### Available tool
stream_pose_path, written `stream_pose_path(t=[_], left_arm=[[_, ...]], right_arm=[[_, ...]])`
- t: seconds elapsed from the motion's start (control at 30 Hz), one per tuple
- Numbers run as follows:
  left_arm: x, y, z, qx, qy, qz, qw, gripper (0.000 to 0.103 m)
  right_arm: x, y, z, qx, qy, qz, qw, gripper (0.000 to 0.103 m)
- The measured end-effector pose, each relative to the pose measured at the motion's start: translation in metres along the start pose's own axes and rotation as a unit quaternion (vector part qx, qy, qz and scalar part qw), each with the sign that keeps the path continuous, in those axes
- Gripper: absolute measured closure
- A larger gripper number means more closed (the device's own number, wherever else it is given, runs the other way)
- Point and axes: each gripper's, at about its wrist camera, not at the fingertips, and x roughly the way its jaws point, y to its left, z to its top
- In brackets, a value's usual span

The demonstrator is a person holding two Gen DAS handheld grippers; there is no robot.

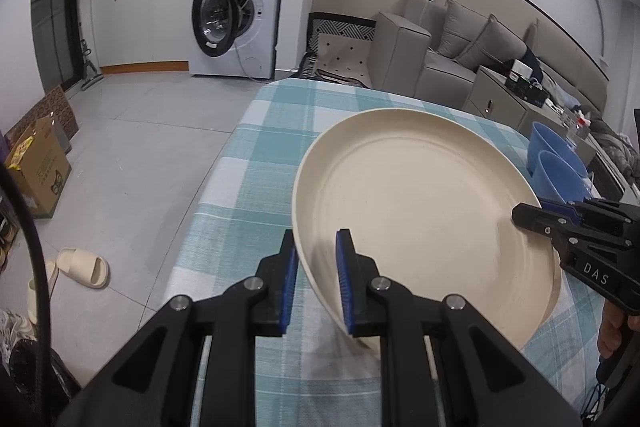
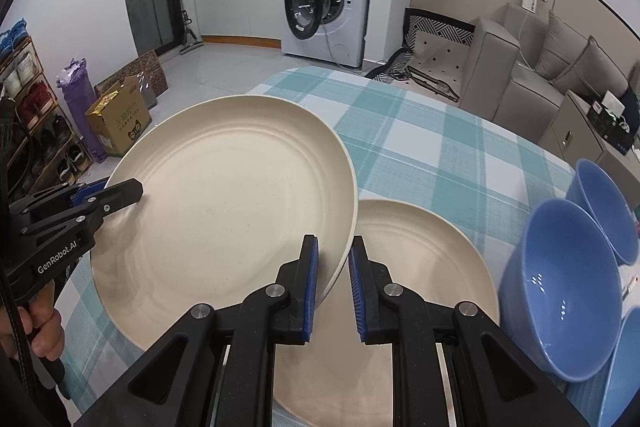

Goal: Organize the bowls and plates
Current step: 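Lift and carry the cream plate with the left tool while the right tool carries its plate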

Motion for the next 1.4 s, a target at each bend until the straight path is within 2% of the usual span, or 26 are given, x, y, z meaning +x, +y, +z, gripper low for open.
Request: stream_pose_path(t=[0.67, 1.4], left_arm=[[0.015, -0.059, -0.009, 0.049, 0.018, -0.022, 0.9984, 0.086], [0.032, -0.084, -0.009, 0.084, 0.034, -0.023, 0.9956, 0.085]], right_arm=[[-0.029, -0.052, -0.038, 0.05, -0.003, -0.033, 0.998, 0.087], [-0.025, -0.072, -0.058, 0.078, 0.008, -0.043, 0.996, 0.087]])
